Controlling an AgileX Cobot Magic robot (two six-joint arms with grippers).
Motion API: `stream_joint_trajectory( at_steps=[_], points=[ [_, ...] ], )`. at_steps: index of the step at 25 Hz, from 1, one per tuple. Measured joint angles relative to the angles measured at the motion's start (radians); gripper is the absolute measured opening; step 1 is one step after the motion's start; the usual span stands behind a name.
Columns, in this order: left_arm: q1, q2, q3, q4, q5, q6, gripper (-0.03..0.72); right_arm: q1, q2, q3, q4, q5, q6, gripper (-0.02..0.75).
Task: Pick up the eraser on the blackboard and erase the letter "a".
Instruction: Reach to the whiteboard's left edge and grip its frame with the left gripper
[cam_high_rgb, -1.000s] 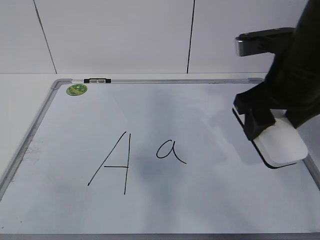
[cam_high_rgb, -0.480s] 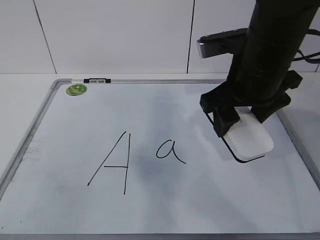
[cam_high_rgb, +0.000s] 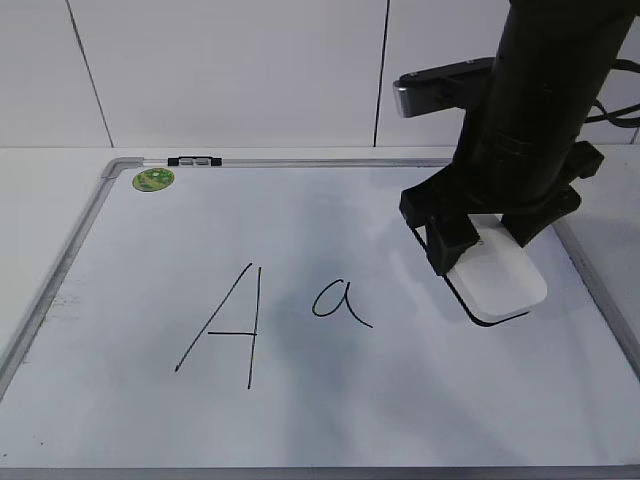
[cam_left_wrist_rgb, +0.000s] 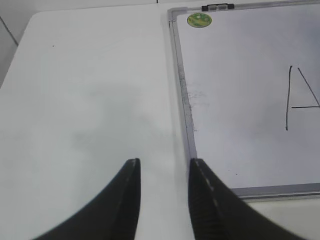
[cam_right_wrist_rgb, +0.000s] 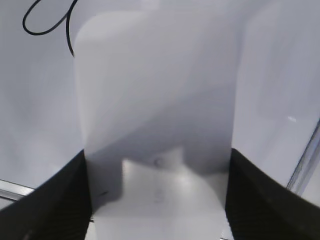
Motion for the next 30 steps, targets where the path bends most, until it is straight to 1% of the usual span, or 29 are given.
stream_joint_trajectory(
  at_steps=[5, 8, 11, 17, 22, 25, 30],
  points=[
    [0.0, 0.311, -0.186, -0.037, 0.051, 0.0, 0.245, 0.0, 0.0, 0.0, 0.0, 0.0, 0.0, 0.535],
    [0.0, 0.479, -0.271, -0.07, 0.052, 0.0, 0.245, 0.0, 0.0, 0.0, 0.0, 0.0, 0.0, 0.535],
    [0.0, 0.627, -0.331, -0.079, 0.052, 0.0, 0.245, 0.0, 0.0, 0.0, 0.0, 0.0, 0.0, 0.535],
    [0.0, 0.891, -0.358, -0.081, 0.0, 0.0, 0.245, 0.0, 0.0, 0.0, 0.0, 0.0, 0.0, 0.535],
    [0.0, 1.038, -0.358, -0.078, -0.056, 0.0, 0.245, 0.0, 0.0, 0.0, 0.0, 0.0, 0.0, 0.535],
    [0.0, 1.11, -0.36, -0.078, -0.122, 0.0, 0.245, 0.0, 0.0, 0.0, 0.0, 0.0, 0.0, 0.535],
    [0.0, 1.248, -0.388, -0.084, -0.175, 0.0, 0.245, 0.0, 0.001, 0.0, 0.004, 0.0, 0.0, 0.534]
  ],
)
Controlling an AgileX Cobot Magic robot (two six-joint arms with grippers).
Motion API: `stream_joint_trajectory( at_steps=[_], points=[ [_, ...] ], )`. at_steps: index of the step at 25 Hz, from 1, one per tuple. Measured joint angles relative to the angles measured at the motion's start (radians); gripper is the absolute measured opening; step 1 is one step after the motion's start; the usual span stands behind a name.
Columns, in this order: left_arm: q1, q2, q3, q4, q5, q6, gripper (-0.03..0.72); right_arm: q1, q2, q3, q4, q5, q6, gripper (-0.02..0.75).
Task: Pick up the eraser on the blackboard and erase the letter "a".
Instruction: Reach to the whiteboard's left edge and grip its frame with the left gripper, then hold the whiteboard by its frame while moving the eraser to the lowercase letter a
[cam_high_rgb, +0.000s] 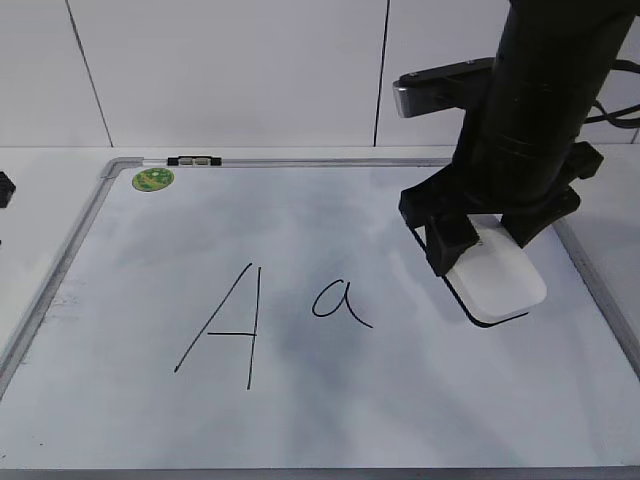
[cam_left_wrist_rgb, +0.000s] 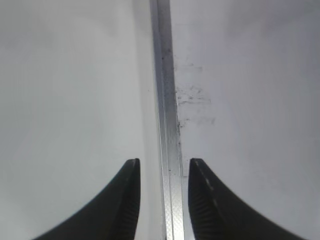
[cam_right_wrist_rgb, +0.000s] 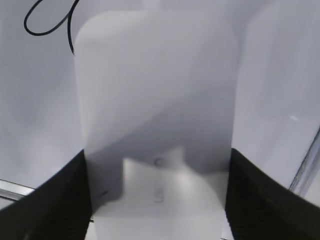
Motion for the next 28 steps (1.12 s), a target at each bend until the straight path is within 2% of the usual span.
stream_joint_trajectory(
  at_steps=[15, 22, 28],
  points=[
    [0.012, 0.318, -0.167, -0.031, 0.013, 0.0, 0.232, 0.0, 0.011, 0.0, 0.004, 0.0, -0.006, 0.534],
    [0.065, 0.374, -0.174, -0.065, 0.016, 0.0, 0.23, 0.0, 0.025, 0.0, 0.004, 0.0, -0.009, 0.534],
    [0.066, 0.389, -0.177, -0.114, 0.012, 0.038, 0.23, 0.0, 0.027, 0.0, 0.004, 0.0, -0.009, 0.534]
  ],
)
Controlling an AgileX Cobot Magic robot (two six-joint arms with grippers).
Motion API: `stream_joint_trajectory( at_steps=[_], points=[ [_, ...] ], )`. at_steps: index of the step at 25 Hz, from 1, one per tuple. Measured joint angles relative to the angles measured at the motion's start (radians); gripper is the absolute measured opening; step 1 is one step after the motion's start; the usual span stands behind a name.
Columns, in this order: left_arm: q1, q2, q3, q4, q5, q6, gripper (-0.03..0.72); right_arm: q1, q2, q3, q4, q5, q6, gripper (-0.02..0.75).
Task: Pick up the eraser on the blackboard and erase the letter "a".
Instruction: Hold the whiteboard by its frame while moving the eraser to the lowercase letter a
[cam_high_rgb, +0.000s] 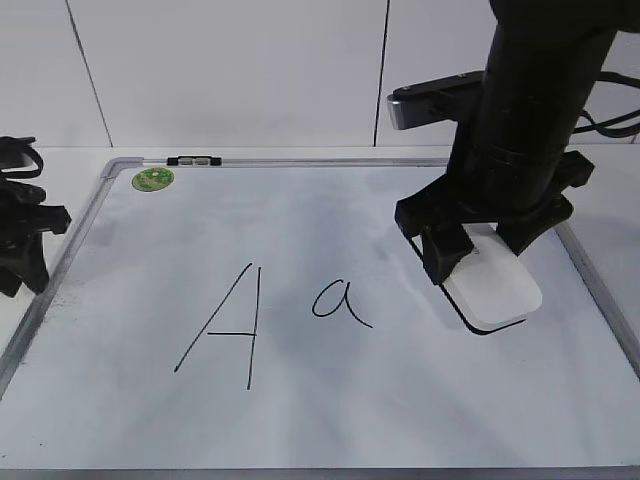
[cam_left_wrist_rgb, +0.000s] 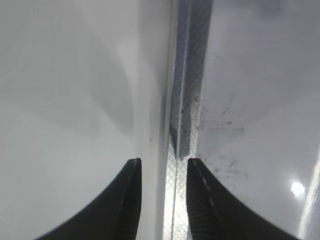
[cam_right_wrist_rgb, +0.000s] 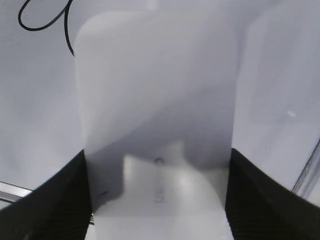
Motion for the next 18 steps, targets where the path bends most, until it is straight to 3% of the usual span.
stream_joint_trajectory(
  at_steps=[13, 18],
  points=[
    [0.0, 0.037, 0.0, -0.033, -0.002, 0.034, 0.224, 0.0, 0.0, 0.0, 0.0, 0.0, -0.005, 0.534],
    [0.0, 0.037, 0.0, -0.033, -0.01, 0.034, 0.178, 0.0, 0.0, 0.0, 0.0, 0.0, -0.006, 0.534]
  ],
)
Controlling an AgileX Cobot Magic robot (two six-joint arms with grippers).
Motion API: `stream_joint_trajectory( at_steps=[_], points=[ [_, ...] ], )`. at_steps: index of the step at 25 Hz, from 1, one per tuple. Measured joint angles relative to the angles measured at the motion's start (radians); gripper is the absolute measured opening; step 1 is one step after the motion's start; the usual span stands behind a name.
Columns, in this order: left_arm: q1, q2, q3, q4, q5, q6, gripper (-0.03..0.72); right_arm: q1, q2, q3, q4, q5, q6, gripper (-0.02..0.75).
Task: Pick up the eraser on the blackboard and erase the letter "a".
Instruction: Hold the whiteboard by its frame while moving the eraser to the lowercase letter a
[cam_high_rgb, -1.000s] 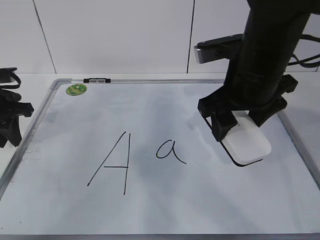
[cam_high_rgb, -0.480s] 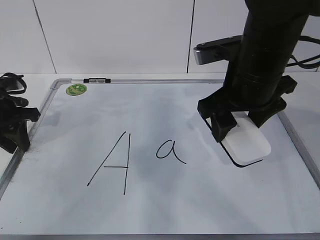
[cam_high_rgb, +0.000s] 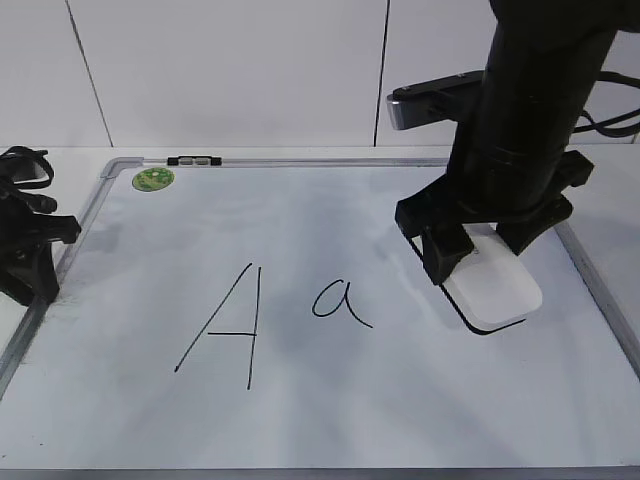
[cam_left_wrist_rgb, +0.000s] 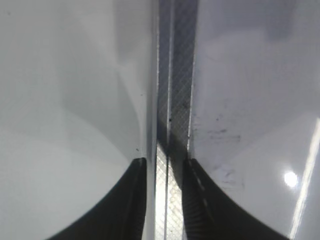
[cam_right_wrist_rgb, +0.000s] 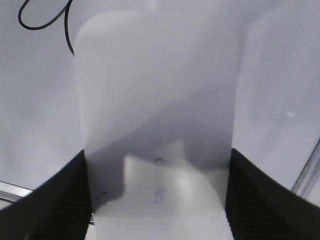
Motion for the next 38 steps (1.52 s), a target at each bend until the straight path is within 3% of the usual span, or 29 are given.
stream_joint_trajectory(
  at_steps=[13, 22, 38],
  points=[
    [0.0, 0.006, -0.002, 0.0, -0.013, 0.0, 0.141, 0.0, 0.0, 0.0, 0.0, 0.0, -0.004, 0.534],
    [0.0, 0.006, -0.002, 0.0, -0.015, 0.002, 0.048, 0.0, 0.0, 0.0, 0.0, 0.0, -0.005, 0.534],
    [0.0, 0.006, -0.004, 0.0, -0.015, 0.002, 0.043, 0.0, 0.097, -0.013, 0.006, 0.0, -0.008, 0.534]
  ],
)
